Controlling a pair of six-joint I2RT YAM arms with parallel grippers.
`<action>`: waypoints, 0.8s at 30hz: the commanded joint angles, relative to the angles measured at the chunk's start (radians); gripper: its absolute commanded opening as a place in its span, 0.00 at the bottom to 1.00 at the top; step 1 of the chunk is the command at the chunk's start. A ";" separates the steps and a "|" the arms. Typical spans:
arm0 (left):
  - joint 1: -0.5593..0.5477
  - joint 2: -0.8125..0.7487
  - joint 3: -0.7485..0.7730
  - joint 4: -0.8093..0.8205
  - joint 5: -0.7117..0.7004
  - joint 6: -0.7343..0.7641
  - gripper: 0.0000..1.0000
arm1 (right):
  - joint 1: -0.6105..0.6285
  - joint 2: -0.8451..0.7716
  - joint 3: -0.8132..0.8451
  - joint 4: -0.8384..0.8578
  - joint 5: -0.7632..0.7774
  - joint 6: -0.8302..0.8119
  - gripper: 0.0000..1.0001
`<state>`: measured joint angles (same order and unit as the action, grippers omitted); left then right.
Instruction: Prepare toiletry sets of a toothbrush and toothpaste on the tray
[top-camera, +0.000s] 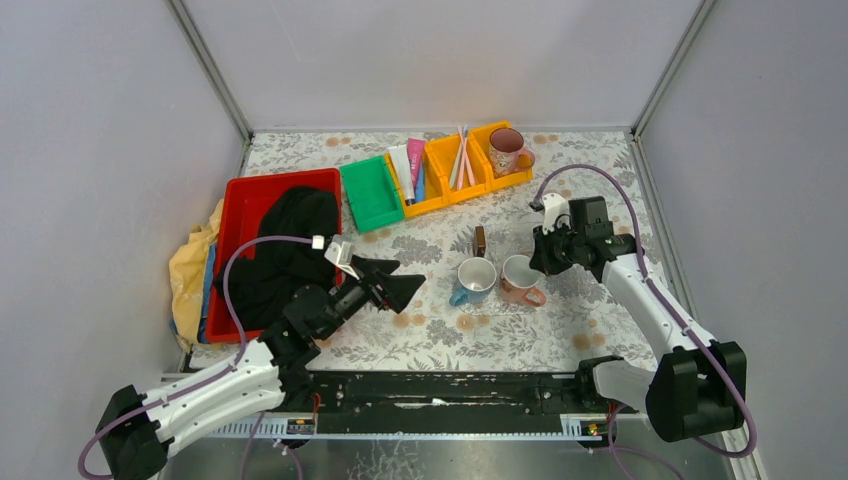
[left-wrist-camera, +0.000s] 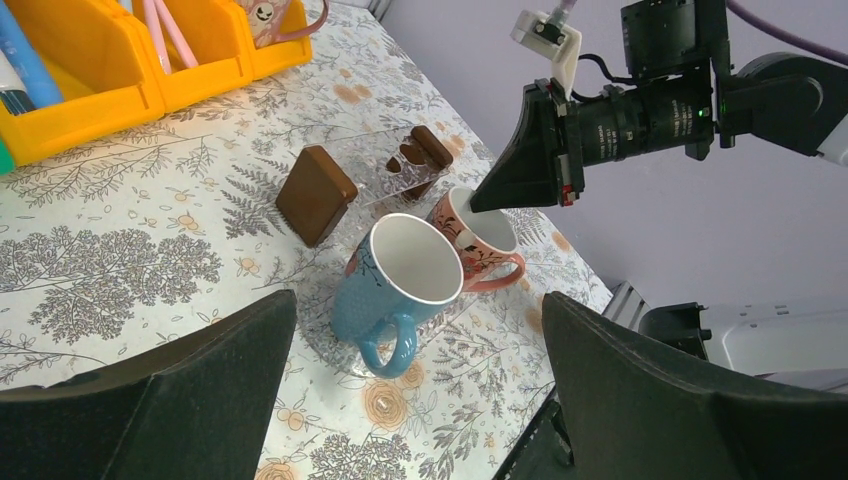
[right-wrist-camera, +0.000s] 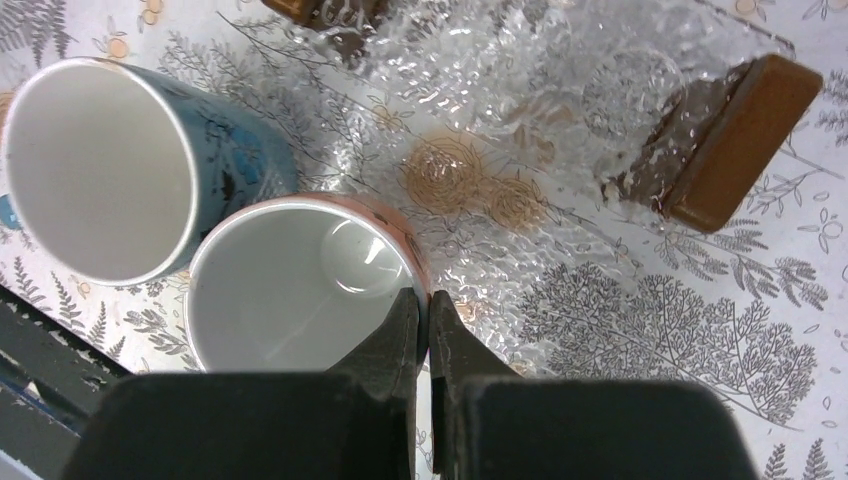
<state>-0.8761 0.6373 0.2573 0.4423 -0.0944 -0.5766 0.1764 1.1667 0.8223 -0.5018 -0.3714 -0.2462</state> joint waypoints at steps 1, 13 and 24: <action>0.006 -0.014 0.007 -0.009 -0.022 -0.002 1.00 | -0.003 -0.030 -0.019 0.118 0.029 0.081 0.00; 0.007 -0.006 0.007 -0.009 -0.023 0.000 1.00 | -0.003 -0.016 -0.043 0.137 0.022 0.074 0.06; 0.006 -0.006 0.010 -0.013 -0.021 0.001 1.00 | -0.002 -0.024 -0.023 0.097 -0.022 0.049 0.32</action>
<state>-0.8757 0.6384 0.2573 0.4252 -0.0978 -0.5766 0.1764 1.1664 0.7696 -0.4137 -0.3611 -0.1871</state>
